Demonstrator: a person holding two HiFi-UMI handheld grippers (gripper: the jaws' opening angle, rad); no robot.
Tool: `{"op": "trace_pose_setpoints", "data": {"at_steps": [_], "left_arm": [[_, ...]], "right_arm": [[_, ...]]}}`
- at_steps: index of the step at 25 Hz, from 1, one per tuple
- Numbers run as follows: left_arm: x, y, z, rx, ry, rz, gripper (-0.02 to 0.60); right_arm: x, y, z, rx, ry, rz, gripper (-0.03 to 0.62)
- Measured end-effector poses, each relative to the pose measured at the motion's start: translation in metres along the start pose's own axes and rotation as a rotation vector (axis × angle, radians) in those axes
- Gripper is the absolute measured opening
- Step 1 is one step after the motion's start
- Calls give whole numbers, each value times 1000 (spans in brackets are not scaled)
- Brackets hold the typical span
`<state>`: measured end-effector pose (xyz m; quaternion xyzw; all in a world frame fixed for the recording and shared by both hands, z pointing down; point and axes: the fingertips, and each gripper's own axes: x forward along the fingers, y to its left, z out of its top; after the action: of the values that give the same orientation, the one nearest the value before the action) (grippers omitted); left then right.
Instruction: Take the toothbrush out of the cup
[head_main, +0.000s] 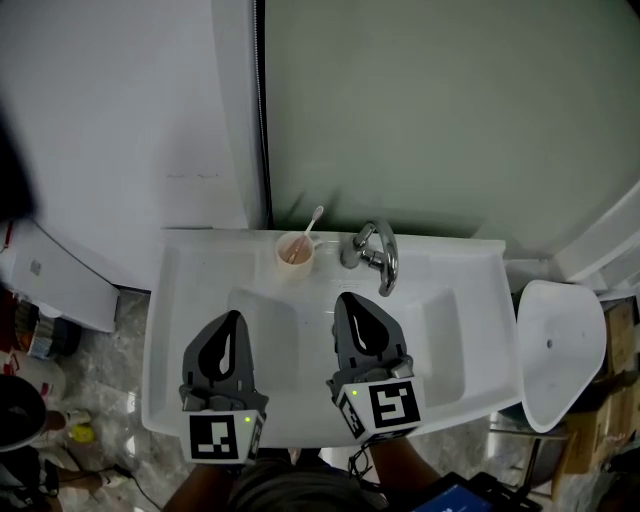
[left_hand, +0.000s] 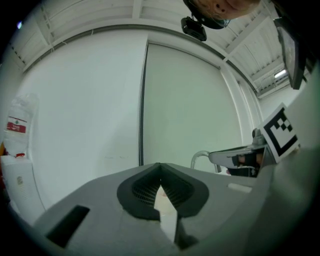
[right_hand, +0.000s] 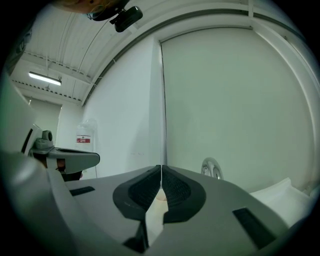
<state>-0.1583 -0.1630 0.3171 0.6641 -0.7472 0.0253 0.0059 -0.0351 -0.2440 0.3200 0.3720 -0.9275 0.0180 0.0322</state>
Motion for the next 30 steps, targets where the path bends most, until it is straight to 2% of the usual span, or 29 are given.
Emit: {"op": "trace_pose_setpoints", "data": {"at_steps": [15, 30], "left_arm": [[87, 32, -46, -51, 81, -40, 11], [135, 54, -94, -71, 172, -61, 11]], "right_arm": [[90, -24, -46, 32, 101, -18, 15], [158, -44, -84, 80, 176, -28, 15]]}}
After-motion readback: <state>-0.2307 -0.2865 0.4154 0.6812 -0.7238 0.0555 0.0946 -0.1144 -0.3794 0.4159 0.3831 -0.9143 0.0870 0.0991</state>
